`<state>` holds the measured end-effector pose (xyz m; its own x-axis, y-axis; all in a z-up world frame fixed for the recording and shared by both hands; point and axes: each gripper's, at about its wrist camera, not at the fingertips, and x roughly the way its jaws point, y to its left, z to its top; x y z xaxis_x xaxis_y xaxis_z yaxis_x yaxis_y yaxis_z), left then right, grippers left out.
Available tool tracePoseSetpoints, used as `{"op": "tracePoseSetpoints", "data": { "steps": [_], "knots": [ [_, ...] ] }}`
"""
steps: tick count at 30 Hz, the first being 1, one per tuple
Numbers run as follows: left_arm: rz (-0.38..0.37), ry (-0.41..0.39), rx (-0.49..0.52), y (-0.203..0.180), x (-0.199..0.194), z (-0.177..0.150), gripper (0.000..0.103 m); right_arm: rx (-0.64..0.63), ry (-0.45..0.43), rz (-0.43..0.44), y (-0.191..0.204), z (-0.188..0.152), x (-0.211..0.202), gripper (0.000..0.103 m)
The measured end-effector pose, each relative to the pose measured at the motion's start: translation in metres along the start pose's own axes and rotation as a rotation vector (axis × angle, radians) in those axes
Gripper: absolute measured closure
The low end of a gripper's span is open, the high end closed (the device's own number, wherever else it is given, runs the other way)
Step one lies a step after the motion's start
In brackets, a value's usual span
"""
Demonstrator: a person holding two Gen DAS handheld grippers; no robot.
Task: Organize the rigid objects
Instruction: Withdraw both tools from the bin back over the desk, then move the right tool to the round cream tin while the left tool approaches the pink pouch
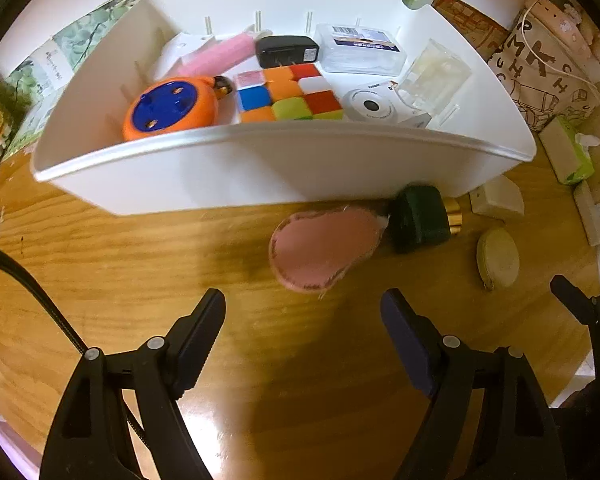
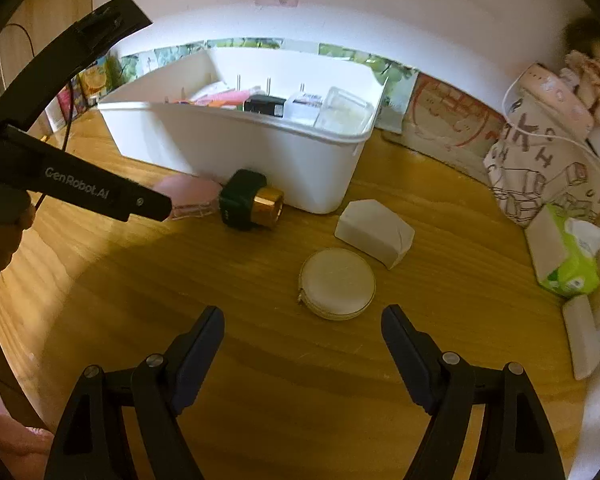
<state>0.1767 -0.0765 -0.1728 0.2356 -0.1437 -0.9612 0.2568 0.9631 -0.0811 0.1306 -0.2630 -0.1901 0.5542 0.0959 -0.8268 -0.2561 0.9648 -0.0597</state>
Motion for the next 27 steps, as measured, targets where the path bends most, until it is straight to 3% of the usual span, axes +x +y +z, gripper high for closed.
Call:
{"op": "tracePoseSetpoints", "data": {
  "steps": [13, 27],
  "knots": [
    [0.038, -0.039, 0.026, -0.009, 0.025, 0.017, 0.020, 0.003, 0.063, 0.083, -0.018, 0.006, 0.031, 0.022],
    [0.020, -0.096, 0.068, -0.006, 0.037, 0.030, 0.020, -0.053, 0.073, 0.055, -0.012, 0.015, 0.050, 0.022]
  ]
}}
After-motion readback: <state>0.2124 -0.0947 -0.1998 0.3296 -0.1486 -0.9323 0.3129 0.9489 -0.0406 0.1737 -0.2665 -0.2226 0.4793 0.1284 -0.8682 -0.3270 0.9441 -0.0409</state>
